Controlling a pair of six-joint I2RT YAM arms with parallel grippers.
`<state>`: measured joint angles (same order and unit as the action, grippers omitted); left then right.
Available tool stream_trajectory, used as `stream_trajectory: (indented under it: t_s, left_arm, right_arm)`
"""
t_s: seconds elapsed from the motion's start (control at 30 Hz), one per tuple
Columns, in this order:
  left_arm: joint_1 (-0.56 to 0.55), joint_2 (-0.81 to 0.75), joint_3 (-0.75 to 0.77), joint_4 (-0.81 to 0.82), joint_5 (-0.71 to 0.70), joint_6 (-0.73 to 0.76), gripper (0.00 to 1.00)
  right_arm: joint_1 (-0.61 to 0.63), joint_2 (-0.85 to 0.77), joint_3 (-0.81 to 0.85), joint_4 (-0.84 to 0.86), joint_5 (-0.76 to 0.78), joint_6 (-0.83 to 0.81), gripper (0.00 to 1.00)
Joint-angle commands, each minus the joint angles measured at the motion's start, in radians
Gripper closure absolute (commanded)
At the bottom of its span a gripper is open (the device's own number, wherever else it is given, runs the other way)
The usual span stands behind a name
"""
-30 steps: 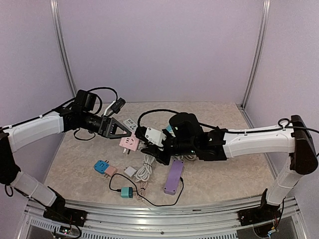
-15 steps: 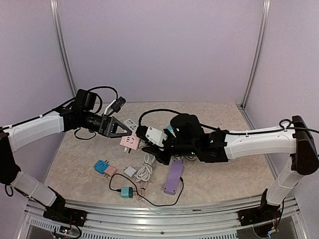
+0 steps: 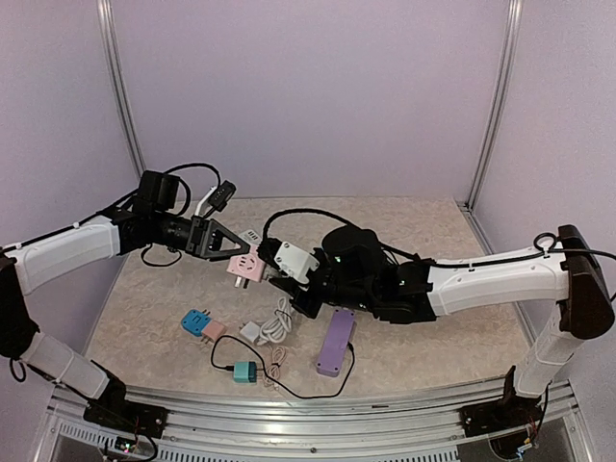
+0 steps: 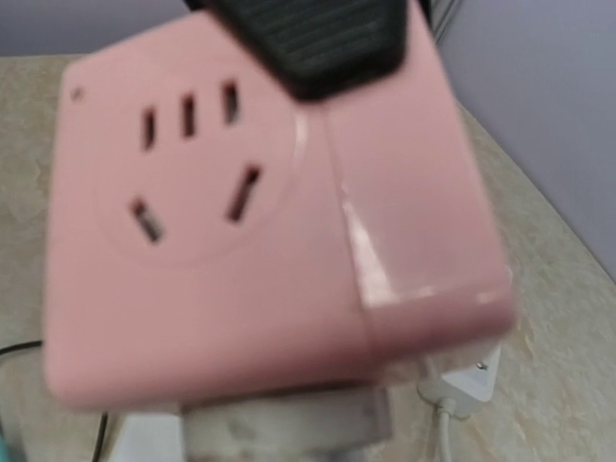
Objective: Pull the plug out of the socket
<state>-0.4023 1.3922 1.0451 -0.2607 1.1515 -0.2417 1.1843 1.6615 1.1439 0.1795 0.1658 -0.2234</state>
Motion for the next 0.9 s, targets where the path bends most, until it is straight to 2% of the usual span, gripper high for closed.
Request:
stream_trajectory:
  t_s: [0.0,0.3,0.53,0.73,0.87]
  left_arm:
    - [0.043,-0.028,-0.012,0.056,-0.046,-0.004,1.0]
    - [0.031,-0.002,-0.003,0.032,0.032,0.008,1.0]
    - [-0.023,0.024,0.066,-0.15,0.036,0.146,1.0]
    - [-0.036,0.023,0.08,-0.193,0.059,0.184,1.0]
    - [-0.033,0.017,0.084,-0.2,0.056,0.191,1.0]
  right_arm:
    - [0.012,0.01,0.03,0.047,0.051,0.048,1.0]
    - [0.003,-0.011,0.039,0.015,-0.075,0.055,1.0]
    - [-0.028,-0.042,0.031,-0.002,-0.313,0.05,1.0]
    - [-0.068,-0.045,0.053,-0.058,-0.493,0.053,1.0]
    - [-0.078,-0.046,0.052,-0.067,-0.507,0.059,1.0]
